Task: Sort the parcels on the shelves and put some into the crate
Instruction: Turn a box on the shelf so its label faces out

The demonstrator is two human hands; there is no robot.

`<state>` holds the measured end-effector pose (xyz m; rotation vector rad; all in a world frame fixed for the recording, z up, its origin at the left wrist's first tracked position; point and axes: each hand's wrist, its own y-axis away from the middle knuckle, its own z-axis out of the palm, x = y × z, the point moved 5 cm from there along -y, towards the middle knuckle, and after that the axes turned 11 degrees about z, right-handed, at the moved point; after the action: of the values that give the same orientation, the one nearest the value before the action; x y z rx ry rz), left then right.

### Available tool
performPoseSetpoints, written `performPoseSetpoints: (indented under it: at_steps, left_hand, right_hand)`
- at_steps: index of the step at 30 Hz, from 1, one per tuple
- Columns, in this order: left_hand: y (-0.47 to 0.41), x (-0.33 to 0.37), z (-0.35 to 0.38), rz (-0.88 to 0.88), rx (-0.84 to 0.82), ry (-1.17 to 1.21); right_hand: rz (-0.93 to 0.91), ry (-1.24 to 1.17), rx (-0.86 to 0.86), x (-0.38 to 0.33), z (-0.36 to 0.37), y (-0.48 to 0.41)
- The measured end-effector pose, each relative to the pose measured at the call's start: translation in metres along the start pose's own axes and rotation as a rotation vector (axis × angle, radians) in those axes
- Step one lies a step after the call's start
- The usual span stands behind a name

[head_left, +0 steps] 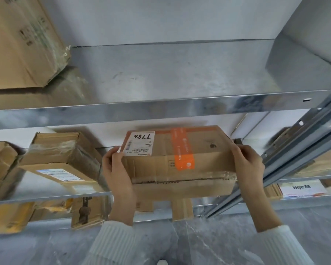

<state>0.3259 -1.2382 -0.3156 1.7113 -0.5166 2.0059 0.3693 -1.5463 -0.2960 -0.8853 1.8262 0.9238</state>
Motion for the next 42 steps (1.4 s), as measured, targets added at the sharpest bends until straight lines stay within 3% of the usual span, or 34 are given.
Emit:
performPoseSetpoints:
  at_steps: [11,23,26,29,33,38,42]
  left_hand:
    - [-0.018,-0.043,0.004,0.091,-0.204,0.030]
    - [-0.023,-0.056,0.007,0.133,-0.262,-0.053]
    - [-0.018,-0.050,0.003,0.143,-0.226,-0.093]
    - [-0.008,-0.042,-0.010,0.154,-0.060,-0.117]
    - [0.019,-0.040,-0.022,0.006,0.139,-0.105]
    - [0.057,-0.050,-0.011,-0.222,0.007,0.028]
    - [0.067,-0.056,-0.007,-0.259,-0.130,-0.006]
  right_hand:
    - [0.063,-0.063,0.011,0.030,0.015,-0.010]
    - [0.066,0.013,-0.001,0.043,0.025,-0.029]
    - [0.066,0.083,-0.031,0.034,0.029,-0.042]
    - [-0.005,0.253,-0.102,0.013,0.040,-0.064]
    - [-0.101,0.346,-0.225,-0.017,0.061,-0.088]
    - [-0.152,0.493,-0.331,-0.020,0.069,-0.093]
    - [-0.184,0.538,-0.398,0.000,0.058,-0.077]
